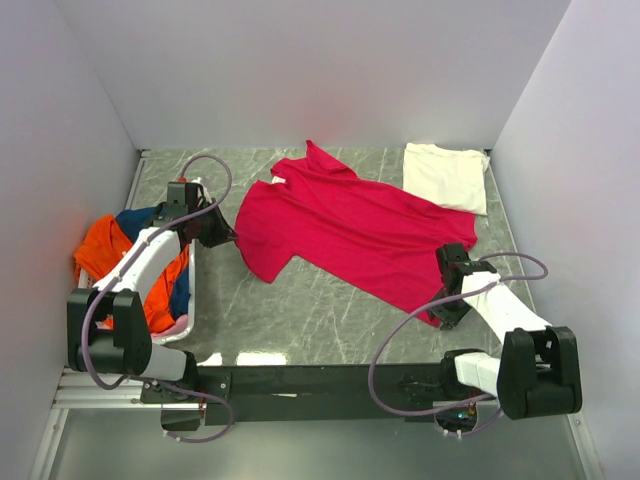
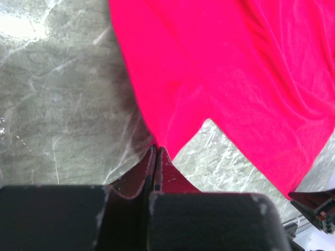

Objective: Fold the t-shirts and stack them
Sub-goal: Flatten the tshirt out, then fold the tshirt

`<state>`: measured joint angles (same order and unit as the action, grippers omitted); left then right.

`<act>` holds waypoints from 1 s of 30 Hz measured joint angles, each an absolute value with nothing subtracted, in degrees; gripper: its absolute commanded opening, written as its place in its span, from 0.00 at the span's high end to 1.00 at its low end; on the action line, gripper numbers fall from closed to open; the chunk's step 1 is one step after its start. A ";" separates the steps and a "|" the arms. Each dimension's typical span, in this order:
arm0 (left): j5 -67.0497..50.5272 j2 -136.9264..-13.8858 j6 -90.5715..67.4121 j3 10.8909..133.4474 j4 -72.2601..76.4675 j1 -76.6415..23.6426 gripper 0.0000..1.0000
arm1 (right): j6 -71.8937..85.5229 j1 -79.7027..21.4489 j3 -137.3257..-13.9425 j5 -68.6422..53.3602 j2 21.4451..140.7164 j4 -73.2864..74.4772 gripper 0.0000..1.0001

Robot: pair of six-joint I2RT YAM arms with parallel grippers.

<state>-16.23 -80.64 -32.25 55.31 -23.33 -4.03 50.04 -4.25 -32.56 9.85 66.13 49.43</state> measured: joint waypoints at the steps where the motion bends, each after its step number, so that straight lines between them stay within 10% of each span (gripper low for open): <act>1: -16.34 -80.42 -32.29 55.31 -23.49 -4.03 0.99 | 50.02 -4.25 -32.51 9.85 66.81 48.90 0.60; 10: -18.37 -77.84 -33.12 55.31 -24.38 -3.49 0.99 | 49.17 -4.25 -32.25 9.54 67.96 46.37 1.00; 30: -24.75 -62.11 -37.15 51.68 -32.56 3.97 0.99 | 46.85 -10.92 -37.50 4.10 59.13 60.31 1.00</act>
